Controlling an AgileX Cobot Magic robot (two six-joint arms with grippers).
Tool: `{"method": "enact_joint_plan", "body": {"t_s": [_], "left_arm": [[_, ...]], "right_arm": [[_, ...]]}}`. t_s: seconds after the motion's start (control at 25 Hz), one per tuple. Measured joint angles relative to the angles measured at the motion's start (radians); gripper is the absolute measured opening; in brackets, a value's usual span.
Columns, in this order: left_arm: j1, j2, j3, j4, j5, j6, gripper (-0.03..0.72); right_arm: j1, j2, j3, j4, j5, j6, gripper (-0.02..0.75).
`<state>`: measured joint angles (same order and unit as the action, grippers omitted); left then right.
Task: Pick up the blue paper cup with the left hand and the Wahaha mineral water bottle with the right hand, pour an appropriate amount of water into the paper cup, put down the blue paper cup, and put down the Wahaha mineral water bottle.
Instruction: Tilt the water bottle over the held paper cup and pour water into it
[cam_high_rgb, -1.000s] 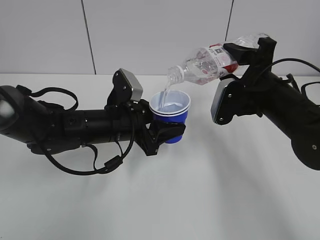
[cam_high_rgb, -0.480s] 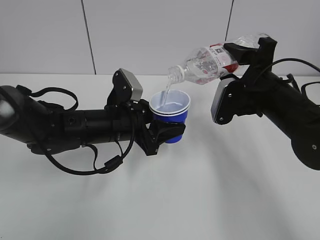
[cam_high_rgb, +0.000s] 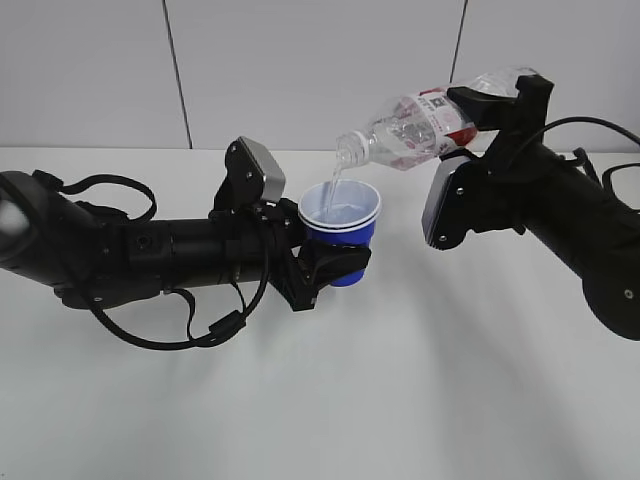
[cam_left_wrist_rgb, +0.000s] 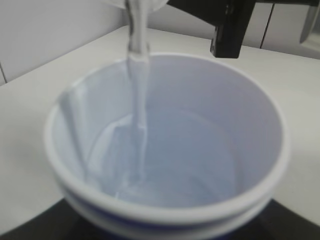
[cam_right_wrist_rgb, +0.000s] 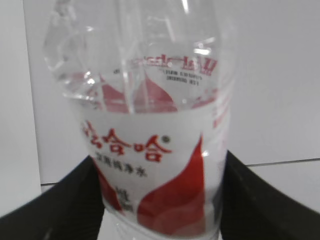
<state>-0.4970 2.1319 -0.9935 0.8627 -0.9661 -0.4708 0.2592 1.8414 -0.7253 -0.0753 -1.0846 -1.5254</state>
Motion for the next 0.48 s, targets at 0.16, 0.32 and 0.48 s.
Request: {"method": "enact_joint_plan", "body": {"t_s": [0.16, 0.32, 0.48], "left_arm": [[0.000, 0.000, 0.000, -0.002, 0.000, 0.000, 0.428], [0.000, 0.000, 0.000, -0.006, 0.000, 0.000, 0.428], [0.000, 0.000, 0.000, -0.012, 0.000, 0.000, 0.428]], "right_arm": [[0.000, 0.000, 0.000, 0.012, 0.004, 0.025, 0.452], [0.000, 0.000, 0.000, 0.018, 0.008, 0.087, 0.452], [0.000, 0.000, 0.000, 0.029, 0.020, 0.144, 0.452]]}}
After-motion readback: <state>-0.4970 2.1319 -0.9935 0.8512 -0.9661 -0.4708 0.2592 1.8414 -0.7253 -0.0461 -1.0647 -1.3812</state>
